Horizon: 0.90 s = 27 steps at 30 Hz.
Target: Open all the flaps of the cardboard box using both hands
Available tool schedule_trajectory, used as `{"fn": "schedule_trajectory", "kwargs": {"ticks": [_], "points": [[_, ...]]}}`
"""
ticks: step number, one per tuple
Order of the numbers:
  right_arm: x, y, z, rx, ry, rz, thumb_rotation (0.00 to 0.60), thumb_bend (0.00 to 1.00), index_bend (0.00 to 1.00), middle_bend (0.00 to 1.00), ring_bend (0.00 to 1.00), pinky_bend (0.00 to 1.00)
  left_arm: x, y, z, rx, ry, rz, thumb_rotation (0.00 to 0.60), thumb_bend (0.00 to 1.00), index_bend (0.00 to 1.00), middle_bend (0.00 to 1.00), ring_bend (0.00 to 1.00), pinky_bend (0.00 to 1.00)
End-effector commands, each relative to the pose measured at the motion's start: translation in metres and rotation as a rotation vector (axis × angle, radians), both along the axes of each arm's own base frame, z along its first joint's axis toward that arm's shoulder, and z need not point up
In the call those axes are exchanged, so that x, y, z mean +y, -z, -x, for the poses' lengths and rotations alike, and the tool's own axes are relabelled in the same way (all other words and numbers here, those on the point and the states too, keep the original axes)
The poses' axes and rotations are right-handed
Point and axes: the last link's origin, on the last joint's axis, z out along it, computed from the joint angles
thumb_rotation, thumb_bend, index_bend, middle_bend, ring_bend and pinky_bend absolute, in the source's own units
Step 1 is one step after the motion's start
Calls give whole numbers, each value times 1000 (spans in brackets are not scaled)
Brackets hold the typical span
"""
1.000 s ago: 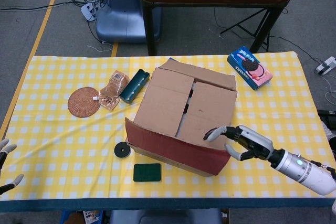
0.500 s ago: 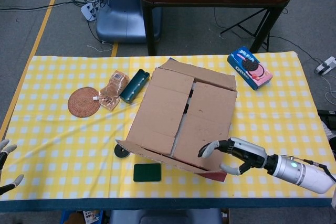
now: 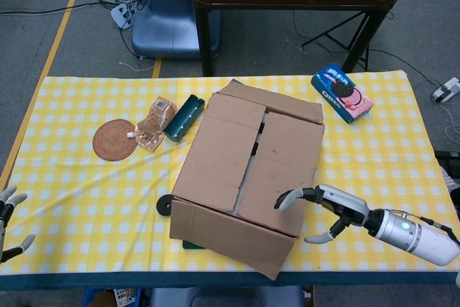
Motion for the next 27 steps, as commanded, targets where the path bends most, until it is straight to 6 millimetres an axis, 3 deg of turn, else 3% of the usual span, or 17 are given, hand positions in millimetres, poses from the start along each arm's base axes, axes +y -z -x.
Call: {"fn": "schedule_trajectory", "kwargs": {"ticks": [1,6,11,18,27], "points": [[0,-13,12,162,16,225,600,166,314,255,159,83,10,0,-6,-17,40,22,600,135,280,144,65,0],[6,-24,21,340,39,438,600,185,308,255,159,83,33,4,-20,-79,146,112,600,135,283,144,66,0],[11,-35,29,459,100,591,600,206,308,255,159,83,66,18,-49,-138,323,260,600,135,285,144,74,0],[21,-51,31,485,170,669,600,215,308,255,159,83,103,38,-95,-125,506,400,600,135,302,154,106,0],[28,-63,34,507,219,709,600,216,307,255,159,84,132,72,-153,-145,680,542,600,135,309,170,121,0]]}}
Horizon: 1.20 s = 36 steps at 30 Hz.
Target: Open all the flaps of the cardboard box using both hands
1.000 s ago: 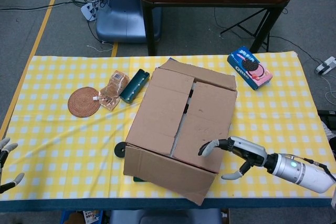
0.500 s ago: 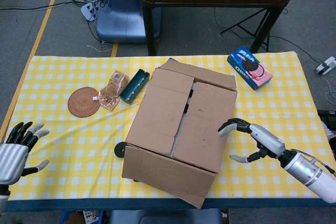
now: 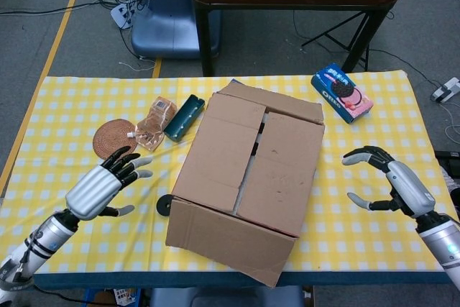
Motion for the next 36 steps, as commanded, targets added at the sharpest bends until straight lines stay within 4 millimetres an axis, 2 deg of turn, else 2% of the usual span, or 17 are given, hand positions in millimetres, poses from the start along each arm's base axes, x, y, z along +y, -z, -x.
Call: {"fn": "schedule_trajectory", "kwargs": {"ticks": [1,9,16,21,27,36], "points": [[1,-2,1,2,9,7,600,216,305,255,159,83,8,16,-26,-10,67,47,600,135,310,171,121,0],[4,-6,3,3,24,14,600,216,298,255,159,84,13,46,-77,17,173,164,600,138,318,173,120,0],[5,-7,6,4,42,14,600,216,295,255,159,83,12,68,-118,49,283,252,600,335,369,184,117,0],[5,-7,7,6,48,17,600,215,294,255,158,83,13,81,-141,106,335,256,600,358,379,188,112,0],[6,-6,10,6,57,15,600,216,290,254,159,83,16,92,-162,149,378,213,577,357,384,188,109,0],[8,-6,13,5,65,17,600,216,289,255,159,83,17,104,-174,215,383,179,502,358,396,188,99,0]]}}
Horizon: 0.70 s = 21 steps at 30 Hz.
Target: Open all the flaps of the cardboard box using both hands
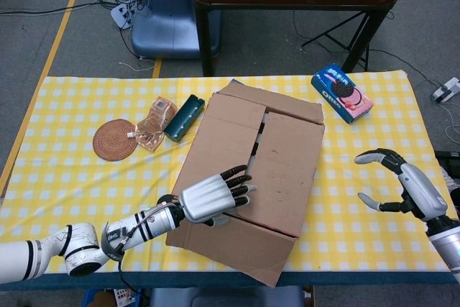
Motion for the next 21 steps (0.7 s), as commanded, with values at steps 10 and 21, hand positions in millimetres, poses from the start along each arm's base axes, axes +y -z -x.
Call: {"fn": "schedule_trajectory", "kwargs": {"ticks": [10,21], "points": [[3,0,4,-9,7,5,600,216,289,255,159,84,1,8,-3,98,-4,-62,303,480,413,188,77,0],[5,-2,5,-16,15,9,600,216,289,255,159,83,0,14,-1,135,-1,-78,217,543,417,187,70,0]]}}
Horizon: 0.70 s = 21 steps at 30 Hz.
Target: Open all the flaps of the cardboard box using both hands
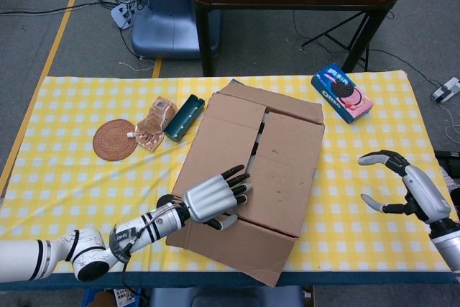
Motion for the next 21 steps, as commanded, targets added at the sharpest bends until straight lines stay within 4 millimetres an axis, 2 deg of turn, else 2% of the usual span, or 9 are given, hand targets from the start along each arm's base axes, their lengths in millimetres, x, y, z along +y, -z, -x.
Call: {"fn": "schedule_trajectory", "kwargs": {"ticks": [1,13,21], "points": [[1,0,0,-1,2,0,600,216,289,254,159,83,0,2,0,12,11,-13,211,544,423,187,70,0],[3,-1,1,-11,8,-1,600,215,289,255,159,83,2,-4,5,27,28,-63,186,544,499,186,70,0],[5,-2,0,-12,5,5,600,214,288,255,159,83,2,-15,5,-18,13,-90,185,544,504,186,73,0]]}}
